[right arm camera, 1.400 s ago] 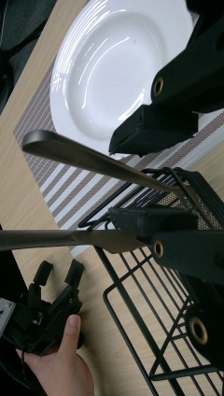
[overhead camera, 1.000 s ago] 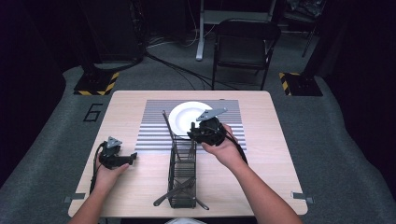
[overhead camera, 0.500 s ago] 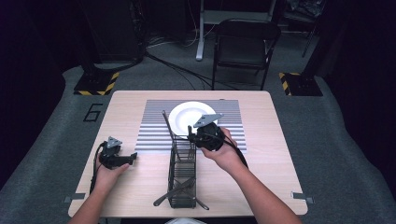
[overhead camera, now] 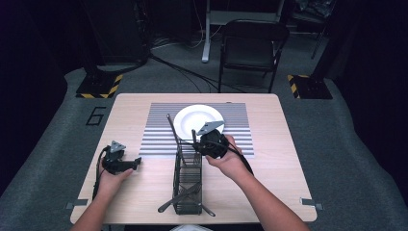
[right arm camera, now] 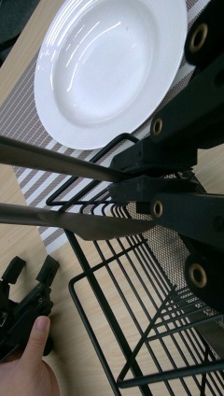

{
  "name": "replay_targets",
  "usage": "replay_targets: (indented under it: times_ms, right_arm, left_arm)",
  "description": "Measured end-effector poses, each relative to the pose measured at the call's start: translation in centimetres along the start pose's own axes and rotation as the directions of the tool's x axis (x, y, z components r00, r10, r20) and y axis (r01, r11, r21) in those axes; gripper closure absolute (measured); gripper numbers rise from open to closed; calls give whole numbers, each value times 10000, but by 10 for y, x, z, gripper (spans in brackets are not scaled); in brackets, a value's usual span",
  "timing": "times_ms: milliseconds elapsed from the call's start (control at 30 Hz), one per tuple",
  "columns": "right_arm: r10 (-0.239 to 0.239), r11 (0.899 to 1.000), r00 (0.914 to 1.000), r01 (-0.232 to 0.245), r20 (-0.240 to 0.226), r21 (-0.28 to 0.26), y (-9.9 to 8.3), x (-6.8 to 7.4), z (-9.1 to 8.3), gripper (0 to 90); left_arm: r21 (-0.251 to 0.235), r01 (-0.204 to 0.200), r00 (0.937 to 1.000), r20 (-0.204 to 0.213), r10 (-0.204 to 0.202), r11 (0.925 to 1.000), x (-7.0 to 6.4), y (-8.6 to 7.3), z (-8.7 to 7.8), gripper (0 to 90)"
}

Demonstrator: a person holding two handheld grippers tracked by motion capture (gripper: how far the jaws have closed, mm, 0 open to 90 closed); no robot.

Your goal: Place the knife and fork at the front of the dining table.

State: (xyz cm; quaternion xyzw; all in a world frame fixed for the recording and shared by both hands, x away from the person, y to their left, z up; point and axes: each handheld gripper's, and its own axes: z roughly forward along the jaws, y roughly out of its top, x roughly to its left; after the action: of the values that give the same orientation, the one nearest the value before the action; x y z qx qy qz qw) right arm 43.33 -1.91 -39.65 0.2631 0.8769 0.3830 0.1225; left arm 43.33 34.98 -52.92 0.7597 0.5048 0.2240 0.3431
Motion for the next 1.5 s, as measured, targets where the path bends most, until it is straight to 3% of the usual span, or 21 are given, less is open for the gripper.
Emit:
replay_targets:
  times_ms: [533,667,1200,1500]
  right_arm:
    - [-95,9997,9998,99,-154,215,1,0,2,872]
    - [65,9999,9996,-62,-270,122,4,2,-1,872]
    - [259,9997,9968,-262,-758,-26,27,6,-29,873]
    - [267,9995,9954,-279,-918,-115,47,7,-54,873]
  left_arm:
    - [-14,-2,10000,32,2,10000,0,0,0,147]
    - [-5,-1,10000,34,1,10000,0,0,0,147]
    - [-6,-1,10000,37,1,10000,0,0,0,147]
    - [-6,-3,10000,36,3,10000,0,0,0,147]
